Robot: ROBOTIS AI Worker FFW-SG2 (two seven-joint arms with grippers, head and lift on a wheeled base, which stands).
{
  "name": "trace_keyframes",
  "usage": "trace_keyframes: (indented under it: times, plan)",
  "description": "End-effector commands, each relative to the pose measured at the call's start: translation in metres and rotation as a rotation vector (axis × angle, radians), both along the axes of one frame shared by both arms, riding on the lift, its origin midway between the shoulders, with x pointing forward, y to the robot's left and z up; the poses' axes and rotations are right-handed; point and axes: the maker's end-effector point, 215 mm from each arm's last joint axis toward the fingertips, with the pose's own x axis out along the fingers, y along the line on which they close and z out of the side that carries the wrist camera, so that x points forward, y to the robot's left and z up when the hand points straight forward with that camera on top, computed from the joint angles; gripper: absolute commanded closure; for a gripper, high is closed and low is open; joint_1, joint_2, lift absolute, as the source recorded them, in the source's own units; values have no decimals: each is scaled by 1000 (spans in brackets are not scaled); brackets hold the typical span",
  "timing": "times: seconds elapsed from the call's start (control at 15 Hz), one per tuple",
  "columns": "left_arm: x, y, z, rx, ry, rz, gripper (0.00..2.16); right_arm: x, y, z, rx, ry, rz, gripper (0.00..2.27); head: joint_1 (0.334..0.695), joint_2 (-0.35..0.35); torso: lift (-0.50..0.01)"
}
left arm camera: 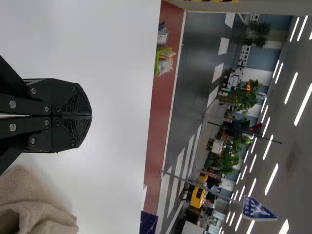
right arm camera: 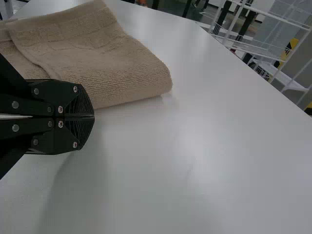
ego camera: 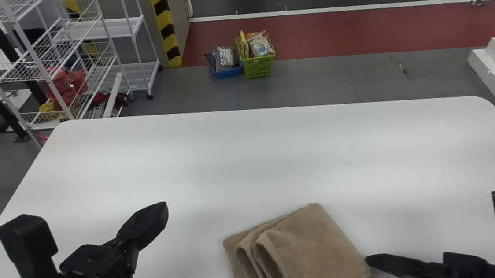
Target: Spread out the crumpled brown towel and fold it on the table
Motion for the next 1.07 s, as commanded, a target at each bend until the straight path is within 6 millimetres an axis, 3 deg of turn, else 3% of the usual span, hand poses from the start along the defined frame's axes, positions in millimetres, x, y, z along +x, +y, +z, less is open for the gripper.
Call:
trace_keyframes:
  times: [0.0,0.4,0.73,1.0]
  plan:
    - [0,3,-1,4,1,4,2138,-10,12,0,14,6,28,1784,695,50,-127]
    - [2,4,-2,6,10,5,2138,-49,10,28,-51,-64,50,1784,695,86,-127]
    - [4,4,-5,13,16,4,2138,-81,28,10,-34,1,89,1781,695,94,-127]
    - [5,1,-8,17,30,1,2138,-77,35,1,-25,22,100,1784,695,115,-127]
